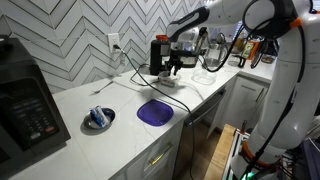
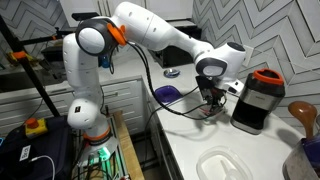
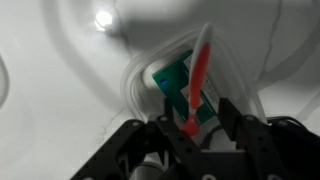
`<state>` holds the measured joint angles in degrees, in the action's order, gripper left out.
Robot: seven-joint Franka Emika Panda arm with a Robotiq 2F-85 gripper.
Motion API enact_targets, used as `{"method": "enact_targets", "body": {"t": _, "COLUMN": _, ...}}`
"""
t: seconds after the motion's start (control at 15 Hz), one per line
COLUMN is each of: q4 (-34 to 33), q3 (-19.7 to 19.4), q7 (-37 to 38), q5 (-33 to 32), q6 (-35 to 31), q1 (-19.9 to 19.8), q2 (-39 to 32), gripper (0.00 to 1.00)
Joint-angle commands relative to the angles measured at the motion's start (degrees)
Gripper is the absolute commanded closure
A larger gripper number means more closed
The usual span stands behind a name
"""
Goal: Move the orange spoon from the left lunch box to the right lunch box
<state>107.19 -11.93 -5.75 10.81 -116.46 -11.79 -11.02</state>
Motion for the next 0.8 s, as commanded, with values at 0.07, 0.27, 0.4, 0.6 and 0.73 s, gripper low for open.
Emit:
{"method": "enact_targets", "body": {"t": 0.07, "q4": -3.76, "q3": 1.72, "q7": -1.19, "q5": 0.65, "q6": 5.61, "q1": -0.62, "q2": -3.32, "gripper": 0.53}}
{"method": "enact_targets", "body": {"t": 0.27, "q4": -4.48, "q3": 2.3, "q7": -1.15, "q5": -0.04, "q6": 7.86, "q1": -0.59, "q2": -4.69, "gripper": 0.57}}
{"method": "enact_targets", "body": {"t": 0.4, "q4": -4.8, "q3": 2.48, "q7": -0.94, "q5": -0.51, "q6": 9.09, "q1": -0.56, "q2": -5.55, "gripper": 0.6}}
{"method": "enact_targets", "body": {"t": 0.6, "q4": -5.33, "q3": 2.58, "q7": -0.77, "q5": -0.89, "q6": 10.44, "q1": -0.56, "q2": -6.72, "gripper": 0.68}}
{"method": "enact_targets", "body": {"t": 0.73, "q4": -5.71, "q3": 2.57, "q7": -0.68, "q5": -1.13, "q6": 11.71, "q1": -0.6, "q2": -7.43, "gripper": 0.77}}
